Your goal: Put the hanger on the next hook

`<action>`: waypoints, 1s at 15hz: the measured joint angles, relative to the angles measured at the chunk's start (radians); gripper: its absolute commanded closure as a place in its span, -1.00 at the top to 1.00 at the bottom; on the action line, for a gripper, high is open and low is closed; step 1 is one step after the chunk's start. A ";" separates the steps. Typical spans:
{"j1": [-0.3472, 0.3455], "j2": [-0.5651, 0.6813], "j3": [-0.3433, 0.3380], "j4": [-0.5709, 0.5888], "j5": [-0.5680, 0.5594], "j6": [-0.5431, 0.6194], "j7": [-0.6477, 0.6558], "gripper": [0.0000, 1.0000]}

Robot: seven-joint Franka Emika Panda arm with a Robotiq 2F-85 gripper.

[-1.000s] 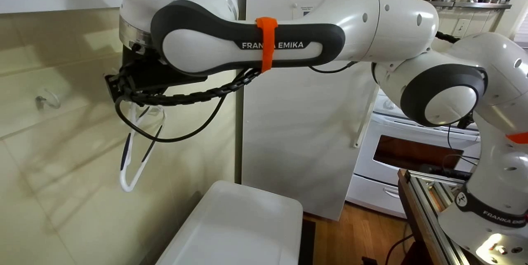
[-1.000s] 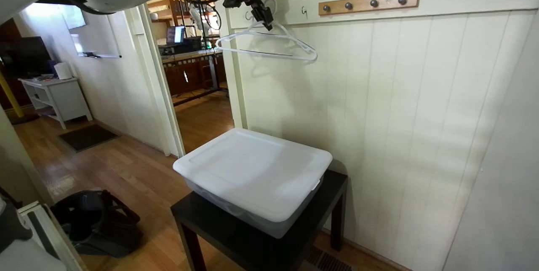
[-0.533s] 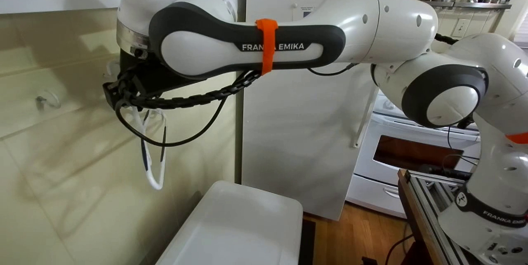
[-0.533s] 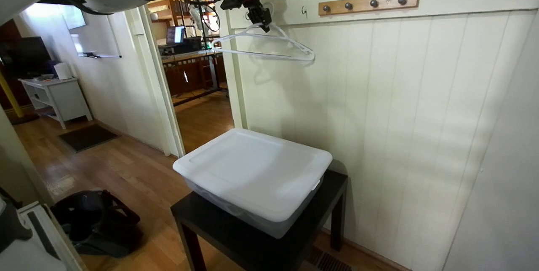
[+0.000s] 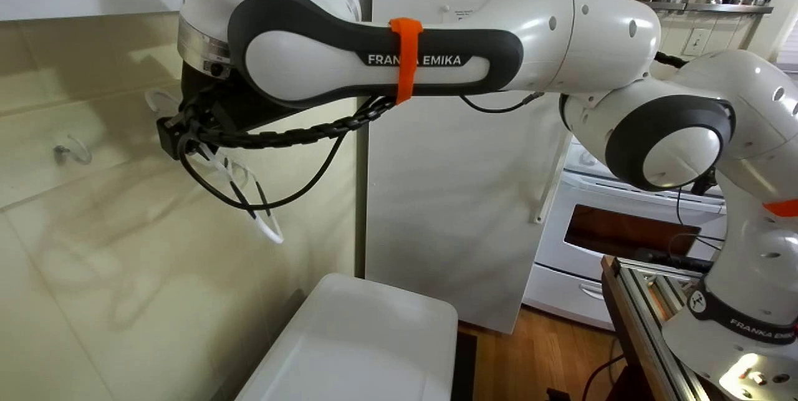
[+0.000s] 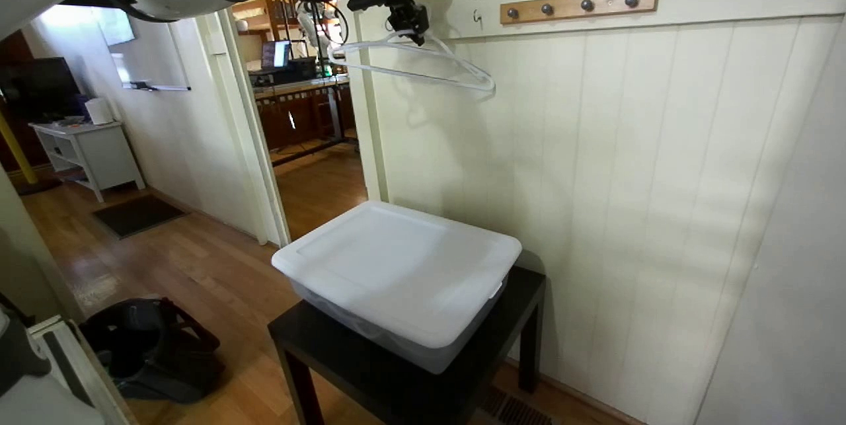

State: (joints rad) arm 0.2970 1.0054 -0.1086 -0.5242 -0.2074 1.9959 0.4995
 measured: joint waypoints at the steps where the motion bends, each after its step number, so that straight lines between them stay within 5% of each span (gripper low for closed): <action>1: -0.003 0.000 0.004 0.000 0.000 0.000 -0.009 -0.96; 12: -0.009 0.013 0.034 0.000 0.000 -0.049 -0.123 -0.94; 13: -0.009 0.013 0.034 0.000 0.000 -0.060 -0.130 -0.38; 15: -0.009 0.014 0.033 0.000 0.000 -0.077 -0.132 -0.28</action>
State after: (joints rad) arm 0.2883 1.0191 -0.0752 -0.5242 -0.2077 1.9187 0.3672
